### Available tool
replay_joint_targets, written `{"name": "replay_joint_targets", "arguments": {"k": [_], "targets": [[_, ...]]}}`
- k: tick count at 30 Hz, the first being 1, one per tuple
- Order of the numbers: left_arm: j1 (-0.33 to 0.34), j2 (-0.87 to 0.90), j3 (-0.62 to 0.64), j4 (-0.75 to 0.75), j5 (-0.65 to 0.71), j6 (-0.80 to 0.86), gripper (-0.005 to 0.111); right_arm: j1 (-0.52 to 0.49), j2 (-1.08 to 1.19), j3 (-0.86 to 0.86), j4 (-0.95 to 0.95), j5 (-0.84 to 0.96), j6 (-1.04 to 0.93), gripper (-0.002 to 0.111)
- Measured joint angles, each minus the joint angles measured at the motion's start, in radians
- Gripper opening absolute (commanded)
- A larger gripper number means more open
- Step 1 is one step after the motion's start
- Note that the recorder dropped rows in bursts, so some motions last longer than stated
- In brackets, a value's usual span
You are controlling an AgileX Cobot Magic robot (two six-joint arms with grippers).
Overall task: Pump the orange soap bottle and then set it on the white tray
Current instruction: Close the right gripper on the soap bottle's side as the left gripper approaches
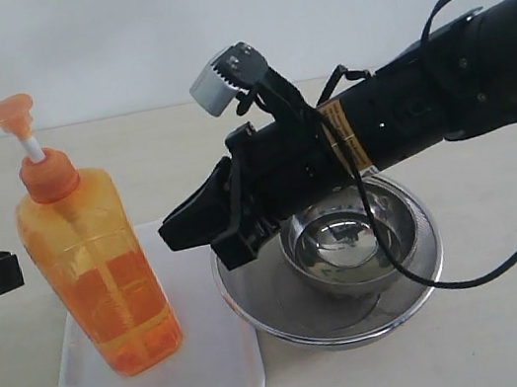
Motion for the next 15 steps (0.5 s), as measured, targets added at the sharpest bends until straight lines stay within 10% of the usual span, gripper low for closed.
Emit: {"name": "replay_joint_targets", "arguments": {"k": [15], "targets": [[0.0,0.033,-0.006,0.0,-0.039,0.0,0.005,0.0,0.109,0.0,0.219,0.049,-0.166,0.002]]}}
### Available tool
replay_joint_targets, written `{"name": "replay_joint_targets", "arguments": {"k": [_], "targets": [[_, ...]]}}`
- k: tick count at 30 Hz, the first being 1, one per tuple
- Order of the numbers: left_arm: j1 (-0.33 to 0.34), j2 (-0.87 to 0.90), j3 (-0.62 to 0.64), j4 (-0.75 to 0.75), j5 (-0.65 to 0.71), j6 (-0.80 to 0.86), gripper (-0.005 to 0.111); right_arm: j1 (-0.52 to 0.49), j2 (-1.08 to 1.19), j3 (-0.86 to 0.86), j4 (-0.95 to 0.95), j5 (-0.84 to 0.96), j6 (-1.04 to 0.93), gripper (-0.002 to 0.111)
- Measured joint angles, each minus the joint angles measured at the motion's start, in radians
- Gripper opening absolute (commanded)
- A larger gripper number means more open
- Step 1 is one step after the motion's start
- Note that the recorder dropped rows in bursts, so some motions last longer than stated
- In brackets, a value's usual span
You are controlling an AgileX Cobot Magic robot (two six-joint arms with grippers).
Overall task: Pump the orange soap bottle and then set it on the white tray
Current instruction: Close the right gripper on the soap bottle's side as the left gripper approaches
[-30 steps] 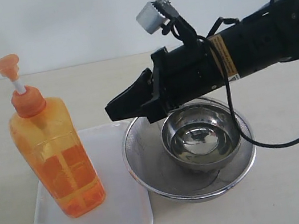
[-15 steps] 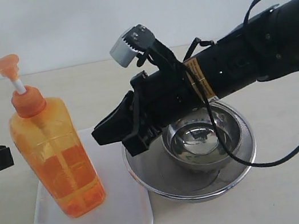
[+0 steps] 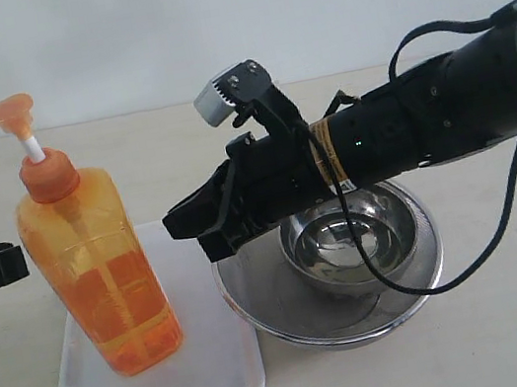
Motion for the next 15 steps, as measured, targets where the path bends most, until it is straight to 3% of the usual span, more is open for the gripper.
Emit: {"name": "replay_joint_targets", "arguments": {"k": [11,15], "targets": [[0.0,0.104,-0.004,0.0,-0.095,0.004,0.005,0.004,0.019,0.0,0.034,-0.081,-0.034,0.002],[0.0,0.118,-0.004,0.0,-0.096,0.004,0.005,0.058,0.019,0.0,0.046,-0.056,-0.07,0.002]]}}
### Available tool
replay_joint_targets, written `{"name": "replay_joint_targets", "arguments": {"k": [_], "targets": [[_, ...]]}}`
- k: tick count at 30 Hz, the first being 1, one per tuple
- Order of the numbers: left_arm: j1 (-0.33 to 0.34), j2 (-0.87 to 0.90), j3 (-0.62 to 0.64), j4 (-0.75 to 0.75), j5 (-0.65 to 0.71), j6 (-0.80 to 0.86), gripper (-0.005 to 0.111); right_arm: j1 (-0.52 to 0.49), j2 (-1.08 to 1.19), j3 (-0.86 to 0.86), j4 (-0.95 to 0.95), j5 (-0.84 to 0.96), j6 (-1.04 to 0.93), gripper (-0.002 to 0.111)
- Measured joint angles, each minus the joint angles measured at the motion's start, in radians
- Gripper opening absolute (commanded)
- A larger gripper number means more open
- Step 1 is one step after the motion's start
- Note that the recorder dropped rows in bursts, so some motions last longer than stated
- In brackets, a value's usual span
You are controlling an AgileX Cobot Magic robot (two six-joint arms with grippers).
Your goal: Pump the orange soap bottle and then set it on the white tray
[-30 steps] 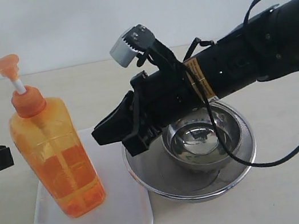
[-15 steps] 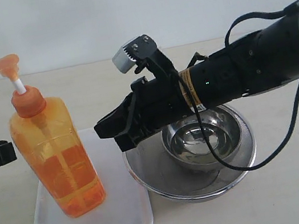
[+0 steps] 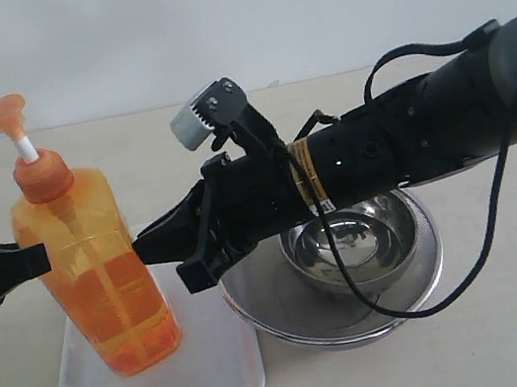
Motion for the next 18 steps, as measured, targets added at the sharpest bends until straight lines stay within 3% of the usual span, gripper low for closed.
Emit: {"name": "replay_joint_targets", "arguments": {"k": [5,18], "targets": [[0.0,0.0,0.0,0.0,-0.002,0.0,0.005,0.012,0.0,0.0,0.024,0.087,-0.019,0.002],[0.0,0.0,0.0,0.0,-0.044,0.0,0.005,0.012,0.0,0.0,0.037,0.096,-0.023,0.002]]}}
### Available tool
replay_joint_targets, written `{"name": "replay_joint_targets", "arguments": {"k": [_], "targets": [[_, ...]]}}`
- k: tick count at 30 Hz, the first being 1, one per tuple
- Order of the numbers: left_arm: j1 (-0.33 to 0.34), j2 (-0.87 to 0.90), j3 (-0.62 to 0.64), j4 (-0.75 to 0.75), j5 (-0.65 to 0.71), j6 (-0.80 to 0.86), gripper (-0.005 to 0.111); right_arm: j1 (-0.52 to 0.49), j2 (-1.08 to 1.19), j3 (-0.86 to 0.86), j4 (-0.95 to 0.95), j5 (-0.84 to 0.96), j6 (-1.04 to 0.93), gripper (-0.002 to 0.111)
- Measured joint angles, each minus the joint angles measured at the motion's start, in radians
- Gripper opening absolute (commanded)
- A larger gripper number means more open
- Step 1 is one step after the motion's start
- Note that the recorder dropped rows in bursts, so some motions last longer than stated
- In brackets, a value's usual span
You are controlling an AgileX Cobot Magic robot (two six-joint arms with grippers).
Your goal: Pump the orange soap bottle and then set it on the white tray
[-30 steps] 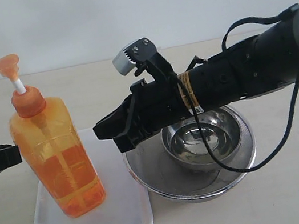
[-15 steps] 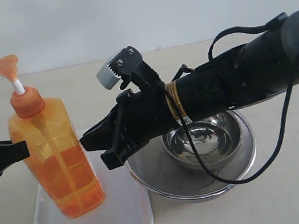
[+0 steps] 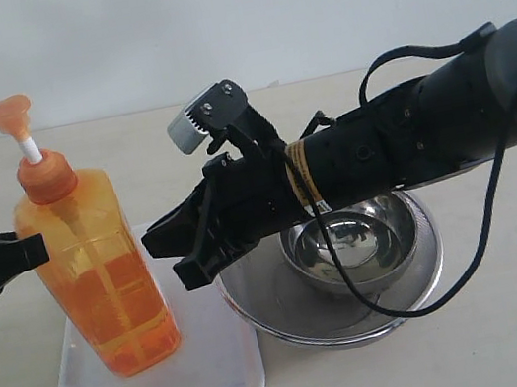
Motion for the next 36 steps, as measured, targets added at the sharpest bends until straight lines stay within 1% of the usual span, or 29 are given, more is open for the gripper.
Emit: {"name": "replay_joint_targets", "arguments": {"k": [14,20,25,33,36], "targets": [[0.0,0.079,0.0,0.004,-0.047,-0.011,0.005,0.0,0.0,0.0,0.0,0.0,-0.002,0.002],[0.0,0.081,0.0,0.057,-0.059,-0.051,0.005,0.0,0.0,0.0,0.0,0.0,-0.004,0.002],[0.0,0.085,0.0,0.142,-0.074,-0.14,0.005,0.0,0.0,0.0,0.002,-0.013,-0.007,0.002],[0.0,0.085,-0.017,0.38,-0.083,-0.365,0.005,0.0,0.0,0.0,0.002,-0.051,-0.009,0.002],[0.0,0.085,-0.019,0.415,-0.1,-0.401,0.005,0.0,0.001,0.0,-0.002,-0.068,-0.003,0.002]]}}
